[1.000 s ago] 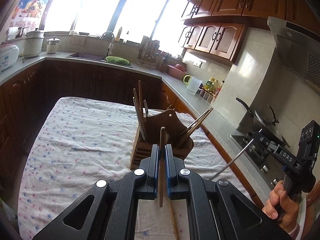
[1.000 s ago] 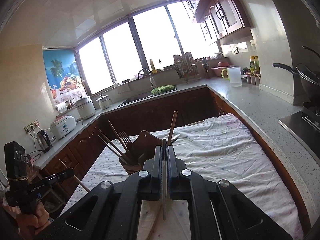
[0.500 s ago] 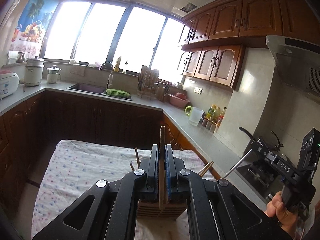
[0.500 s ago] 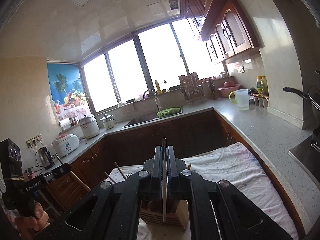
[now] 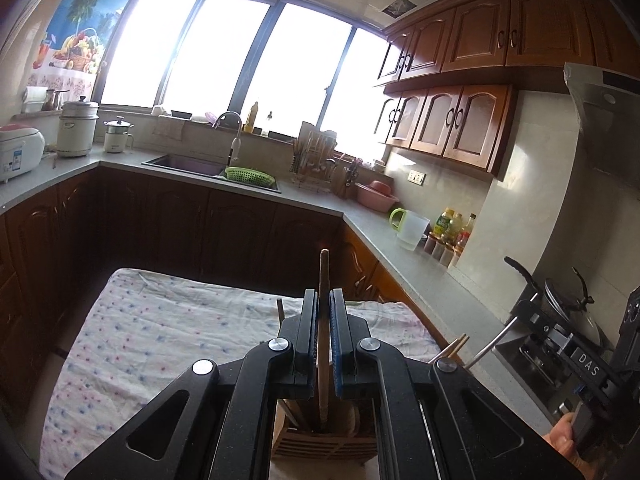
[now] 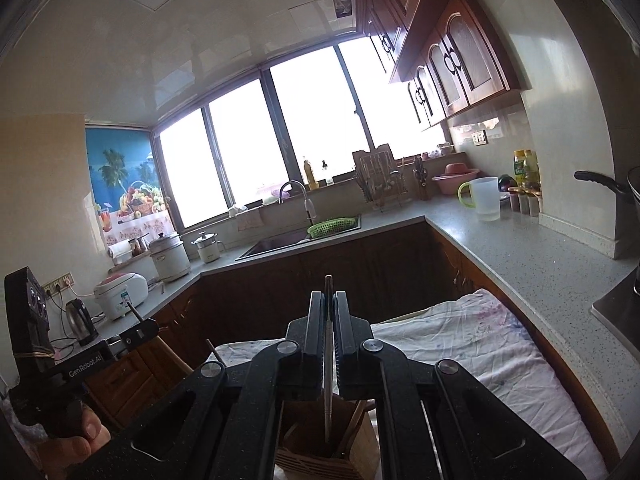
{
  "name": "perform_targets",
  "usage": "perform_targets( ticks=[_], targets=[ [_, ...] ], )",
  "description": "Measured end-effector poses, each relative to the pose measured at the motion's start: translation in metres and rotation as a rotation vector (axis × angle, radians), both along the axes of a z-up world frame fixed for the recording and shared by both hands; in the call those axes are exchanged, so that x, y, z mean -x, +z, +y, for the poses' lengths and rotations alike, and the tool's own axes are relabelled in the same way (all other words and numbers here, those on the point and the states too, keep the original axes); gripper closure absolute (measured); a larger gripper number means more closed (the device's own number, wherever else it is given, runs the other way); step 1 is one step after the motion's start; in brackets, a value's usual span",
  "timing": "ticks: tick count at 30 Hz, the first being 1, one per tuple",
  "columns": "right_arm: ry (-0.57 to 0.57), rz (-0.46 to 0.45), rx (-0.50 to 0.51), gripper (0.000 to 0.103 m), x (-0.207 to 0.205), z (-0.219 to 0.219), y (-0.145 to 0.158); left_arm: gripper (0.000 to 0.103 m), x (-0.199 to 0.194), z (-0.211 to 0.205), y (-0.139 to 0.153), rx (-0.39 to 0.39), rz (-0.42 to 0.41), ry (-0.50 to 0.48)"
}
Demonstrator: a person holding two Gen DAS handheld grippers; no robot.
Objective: Organize utensils
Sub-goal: 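Lower the chopsticks into the holder and open both tools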
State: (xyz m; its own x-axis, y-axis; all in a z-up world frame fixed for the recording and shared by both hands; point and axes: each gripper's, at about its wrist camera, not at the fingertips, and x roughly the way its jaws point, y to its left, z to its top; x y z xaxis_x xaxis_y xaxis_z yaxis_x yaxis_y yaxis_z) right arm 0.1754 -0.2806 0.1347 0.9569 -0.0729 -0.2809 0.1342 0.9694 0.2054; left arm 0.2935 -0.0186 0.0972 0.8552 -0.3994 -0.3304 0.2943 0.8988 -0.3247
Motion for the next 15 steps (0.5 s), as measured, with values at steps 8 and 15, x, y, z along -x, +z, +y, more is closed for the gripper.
perform_targets(
  ticks=[8,15],
  targets=[
    [-0.003,0.056,-0.015,0.099,-0.005,-0.001,-0.028,0.099,-0.015,0.001,-0.026,-0.010,0.070,-0.010],
    [-0.011,0.099,-0.034,0.099,-0.008,-0.005,-0.043,0.099,-0.016,0.005,-0.034,-0.009,0.102,-0.017]
  ],
)
